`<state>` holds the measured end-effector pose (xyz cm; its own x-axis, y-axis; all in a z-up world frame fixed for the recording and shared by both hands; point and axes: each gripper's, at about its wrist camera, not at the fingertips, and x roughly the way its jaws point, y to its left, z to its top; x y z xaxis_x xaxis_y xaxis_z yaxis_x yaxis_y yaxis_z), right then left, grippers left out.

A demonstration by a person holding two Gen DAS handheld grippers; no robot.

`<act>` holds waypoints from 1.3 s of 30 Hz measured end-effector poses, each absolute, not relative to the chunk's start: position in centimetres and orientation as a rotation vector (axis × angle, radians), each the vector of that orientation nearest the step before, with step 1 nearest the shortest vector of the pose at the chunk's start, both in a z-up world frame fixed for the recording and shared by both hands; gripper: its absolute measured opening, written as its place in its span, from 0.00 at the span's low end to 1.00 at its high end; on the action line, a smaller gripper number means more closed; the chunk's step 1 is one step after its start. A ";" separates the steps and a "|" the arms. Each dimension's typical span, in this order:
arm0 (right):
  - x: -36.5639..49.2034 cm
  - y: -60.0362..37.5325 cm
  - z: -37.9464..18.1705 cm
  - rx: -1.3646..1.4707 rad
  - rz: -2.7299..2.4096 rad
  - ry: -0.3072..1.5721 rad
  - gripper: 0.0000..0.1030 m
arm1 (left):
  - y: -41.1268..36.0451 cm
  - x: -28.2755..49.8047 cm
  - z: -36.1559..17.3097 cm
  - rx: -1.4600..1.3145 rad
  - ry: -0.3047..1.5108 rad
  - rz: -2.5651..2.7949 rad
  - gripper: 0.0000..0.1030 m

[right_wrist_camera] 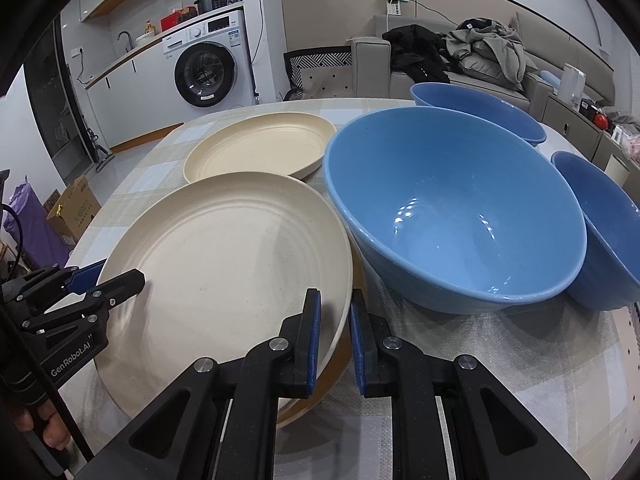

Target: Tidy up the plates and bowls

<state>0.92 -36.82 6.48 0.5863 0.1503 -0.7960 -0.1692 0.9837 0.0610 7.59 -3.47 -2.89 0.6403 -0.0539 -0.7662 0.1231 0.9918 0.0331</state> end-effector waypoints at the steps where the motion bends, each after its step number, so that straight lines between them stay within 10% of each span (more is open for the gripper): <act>1: 0.9 -36.8 6.4 -0.023 0.184 0.925 0.15 | -3.6 7.6 -2.9 0.086 0.870 -0.102 0.25; 31: 0.2 -35.3 5.1 -0.178 0.094 0.880 0.15 | -4.3 7.7 -4.1 0.145 0.869 -0.089 0.25; 39: 0.1 -36.4 6.2 -0.110 0.133 0.910 0.20 | -2.3 7.7 -2.7 0.021 0.862 -0.129 0.49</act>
<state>0.15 -36.36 6.20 0.6063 0.0678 -0.7924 -0.1609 0.9862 -0.0387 7.68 -2.26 -2.74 0.6438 -0.1045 -0.7581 0.1217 0.9920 -0.0334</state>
